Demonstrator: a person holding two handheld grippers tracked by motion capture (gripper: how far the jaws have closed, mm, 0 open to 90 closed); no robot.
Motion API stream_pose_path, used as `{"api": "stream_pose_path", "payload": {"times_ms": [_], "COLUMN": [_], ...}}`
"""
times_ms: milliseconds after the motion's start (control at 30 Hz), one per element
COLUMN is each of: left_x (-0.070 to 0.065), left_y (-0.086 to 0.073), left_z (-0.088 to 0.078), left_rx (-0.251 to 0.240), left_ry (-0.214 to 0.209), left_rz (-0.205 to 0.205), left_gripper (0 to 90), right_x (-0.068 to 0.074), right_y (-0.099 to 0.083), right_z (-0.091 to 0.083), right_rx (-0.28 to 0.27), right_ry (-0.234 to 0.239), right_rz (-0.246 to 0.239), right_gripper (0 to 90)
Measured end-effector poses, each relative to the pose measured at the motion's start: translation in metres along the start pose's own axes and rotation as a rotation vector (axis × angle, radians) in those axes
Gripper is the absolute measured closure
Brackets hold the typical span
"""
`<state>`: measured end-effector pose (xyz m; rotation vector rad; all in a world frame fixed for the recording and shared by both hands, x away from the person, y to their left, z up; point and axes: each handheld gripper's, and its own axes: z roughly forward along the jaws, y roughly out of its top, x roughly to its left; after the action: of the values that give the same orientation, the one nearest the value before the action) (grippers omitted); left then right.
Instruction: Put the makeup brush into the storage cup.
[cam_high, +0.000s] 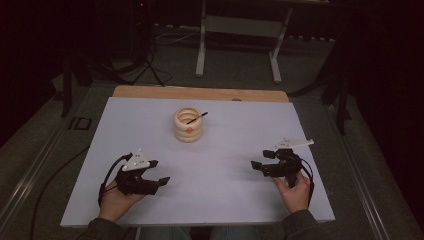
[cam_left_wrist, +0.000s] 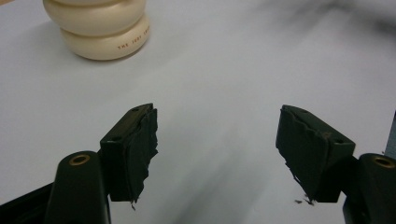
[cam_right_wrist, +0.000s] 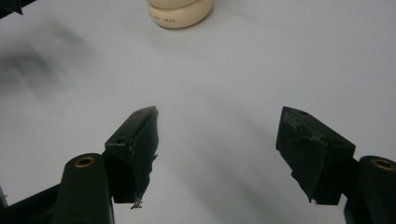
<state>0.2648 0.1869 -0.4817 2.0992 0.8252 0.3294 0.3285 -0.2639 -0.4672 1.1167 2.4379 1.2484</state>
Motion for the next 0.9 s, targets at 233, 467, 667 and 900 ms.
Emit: {"api": "stream_pose_path", "payload": {"times_ms": [233,467,667,900], "left_x": [0.003,0.005,0.007,0.007], "left_y": [-0.001,-0.002,-0.003,-0.003], "left_z": [-0.003,-0.006,-0.006,-0.005], "left_rx": [-0.022,-0.032,-0.032,-0.026], "left_ry": [-0.002,-0.007,-0.013,-0.014], "left_rz": [-0.031,-0.048,-0.056,-0.055], "left_gripper": [27.8,26.9,26.7,26.5], "right_x": [0.001,0.002,0.001,0.001], "right_y": [-0.009,-0.016,-0.022,-0.029], "right_z": [-0.004,-0.005,-0.006,-0.007], "right_rx": [-0.005,-0.01,-0.004,-0.004], "right_ry": [-0.015,-0.024,-0.033,-0.045], "right_rz": [-0.002,0.003,0.002,0.009], "right_gripper": [29.0,27.7,27.1,27.0]}}
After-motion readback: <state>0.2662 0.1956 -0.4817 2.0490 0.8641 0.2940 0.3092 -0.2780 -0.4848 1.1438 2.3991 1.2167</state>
